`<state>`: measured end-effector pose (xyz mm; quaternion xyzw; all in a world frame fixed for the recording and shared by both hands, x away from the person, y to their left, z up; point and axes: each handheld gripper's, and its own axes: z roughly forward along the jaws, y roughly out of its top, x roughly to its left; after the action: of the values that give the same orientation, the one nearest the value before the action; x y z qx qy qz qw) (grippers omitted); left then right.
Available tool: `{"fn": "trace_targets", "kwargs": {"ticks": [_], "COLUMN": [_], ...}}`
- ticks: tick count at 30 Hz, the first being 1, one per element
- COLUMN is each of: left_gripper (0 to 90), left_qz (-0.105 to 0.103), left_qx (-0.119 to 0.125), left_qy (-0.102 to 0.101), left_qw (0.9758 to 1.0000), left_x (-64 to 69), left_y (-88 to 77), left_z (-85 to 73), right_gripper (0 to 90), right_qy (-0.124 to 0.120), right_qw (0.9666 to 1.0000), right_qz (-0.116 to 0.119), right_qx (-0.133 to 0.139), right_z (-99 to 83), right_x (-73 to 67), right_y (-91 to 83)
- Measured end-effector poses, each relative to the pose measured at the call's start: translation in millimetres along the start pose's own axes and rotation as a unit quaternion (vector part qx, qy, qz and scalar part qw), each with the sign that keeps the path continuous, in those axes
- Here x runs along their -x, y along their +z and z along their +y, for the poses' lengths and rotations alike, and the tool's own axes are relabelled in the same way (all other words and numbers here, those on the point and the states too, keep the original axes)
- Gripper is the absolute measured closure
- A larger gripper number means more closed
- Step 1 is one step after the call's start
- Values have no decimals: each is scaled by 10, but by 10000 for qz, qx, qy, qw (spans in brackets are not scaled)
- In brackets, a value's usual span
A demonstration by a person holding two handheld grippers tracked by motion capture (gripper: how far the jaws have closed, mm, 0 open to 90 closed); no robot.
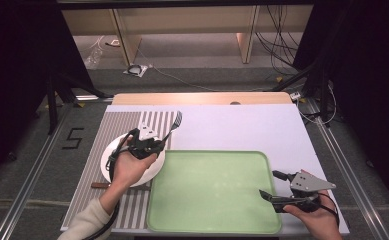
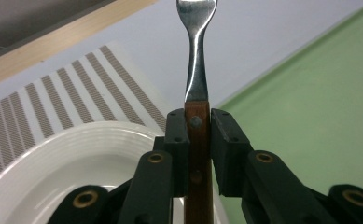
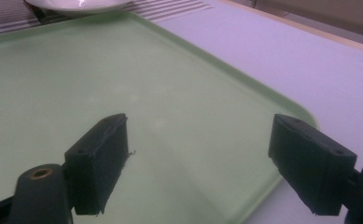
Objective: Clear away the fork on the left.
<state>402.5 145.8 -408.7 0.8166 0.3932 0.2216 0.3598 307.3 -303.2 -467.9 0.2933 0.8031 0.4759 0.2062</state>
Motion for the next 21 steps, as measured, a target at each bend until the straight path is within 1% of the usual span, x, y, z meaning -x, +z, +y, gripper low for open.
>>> {"fn": "trace_targets", "kwargs": {"ticks": [4, 7, 10, 11, 12, 14, 18, 21], "left_gripper": [773, 773, 773, 773, 773, 773, 773, 773], "left_qz": [-93, -86, -123, -131, -140, -142, -193, -275], "left_qx": [-13, -27, -68, -72, -92, -135, -184, -260], "left_qy": [-2, -32, -33, -36, -44, -25, -108, -143], "left_qw": [10000, 10000, 9999, 9999, 9998, 9998, 9996, 9992], "left_x": [76, 108, 137, 146, 158, 179, 241, 325], "left_y": [-18, -21, -19, -18, -19, -25, -45, -59], "left_z": [-60, -93, -131, -140, -151, -173, -232, -304], "right_gripper": [209, 210, 210, 209, 210, 210, 210, 210], "right_qy": [-4, -3, -2, -8, 0, -4, -6, -21], "right_qw": [10000, 10000, 10000, 10000, 10000, 10000, 10000, 10000], "right_qz": [21, 20, 21, 5, 22, 24, 24, 29], "right_qx": [19, 23, 18, -22, 20, 16, 15, 12], "right_z": [-2, -1, -1, 2, -1, -2, 0, 2], "right_x": [-4, -4, -4, -4, -4, -3, -7, -11], "right_y": [6, 5, 7, -1, 6, 5, 4, 4]}}
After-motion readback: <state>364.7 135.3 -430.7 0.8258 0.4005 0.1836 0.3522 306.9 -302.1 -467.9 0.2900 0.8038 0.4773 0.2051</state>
